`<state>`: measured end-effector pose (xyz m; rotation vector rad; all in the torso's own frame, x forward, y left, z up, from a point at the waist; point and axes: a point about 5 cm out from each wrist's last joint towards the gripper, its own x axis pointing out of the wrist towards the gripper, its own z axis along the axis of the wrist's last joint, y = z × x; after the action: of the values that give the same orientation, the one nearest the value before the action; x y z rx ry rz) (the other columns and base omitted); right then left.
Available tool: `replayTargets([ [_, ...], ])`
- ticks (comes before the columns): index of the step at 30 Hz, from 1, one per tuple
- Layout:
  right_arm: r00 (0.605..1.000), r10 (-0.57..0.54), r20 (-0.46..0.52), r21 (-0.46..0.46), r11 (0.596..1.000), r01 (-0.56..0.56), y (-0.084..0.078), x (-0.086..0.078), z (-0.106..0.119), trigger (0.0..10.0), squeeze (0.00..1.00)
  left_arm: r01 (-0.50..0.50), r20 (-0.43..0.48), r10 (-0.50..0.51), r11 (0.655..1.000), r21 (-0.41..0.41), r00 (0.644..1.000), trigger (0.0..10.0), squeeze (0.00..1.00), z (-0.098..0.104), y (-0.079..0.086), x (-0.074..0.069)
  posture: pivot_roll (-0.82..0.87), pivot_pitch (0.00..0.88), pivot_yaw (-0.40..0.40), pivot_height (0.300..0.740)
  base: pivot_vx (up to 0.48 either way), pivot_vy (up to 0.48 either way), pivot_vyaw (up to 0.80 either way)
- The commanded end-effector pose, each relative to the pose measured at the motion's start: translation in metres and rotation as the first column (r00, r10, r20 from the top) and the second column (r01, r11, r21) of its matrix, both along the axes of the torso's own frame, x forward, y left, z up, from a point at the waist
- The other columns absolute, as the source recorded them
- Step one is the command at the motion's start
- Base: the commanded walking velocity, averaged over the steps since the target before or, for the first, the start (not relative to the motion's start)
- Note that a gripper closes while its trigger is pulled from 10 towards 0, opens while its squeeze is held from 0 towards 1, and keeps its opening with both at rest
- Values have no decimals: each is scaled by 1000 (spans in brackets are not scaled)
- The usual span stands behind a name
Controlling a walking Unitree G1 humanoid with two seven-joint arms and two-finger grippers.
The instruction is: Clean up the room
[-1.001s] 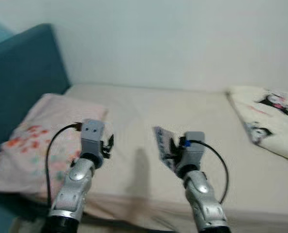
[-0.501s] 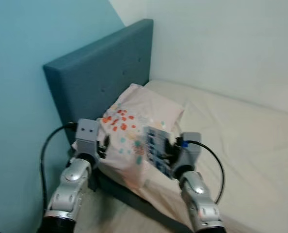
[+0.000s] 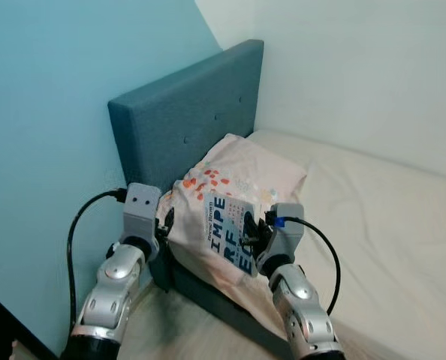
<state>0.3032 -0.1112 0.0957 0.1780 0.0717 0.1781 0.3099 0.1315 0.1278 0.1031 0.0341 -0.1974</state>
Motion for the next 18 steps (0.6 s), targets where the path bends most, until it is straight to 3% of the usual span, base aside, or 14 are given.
replayTargets([
  [1,999,-26,44,23,999,25,-4,2,8,10000,0,-5,-27,5,1000,7,1000,10000,0,-2,0,3,18,0,-6,740,0,0,0],
  [18,998,-44,46,5,999,44,-13,5,10,10000,0,-14,-23,12,998,-60,1000,10000,0,-3,2,2,6,0,-40,740,0,0,0],
])
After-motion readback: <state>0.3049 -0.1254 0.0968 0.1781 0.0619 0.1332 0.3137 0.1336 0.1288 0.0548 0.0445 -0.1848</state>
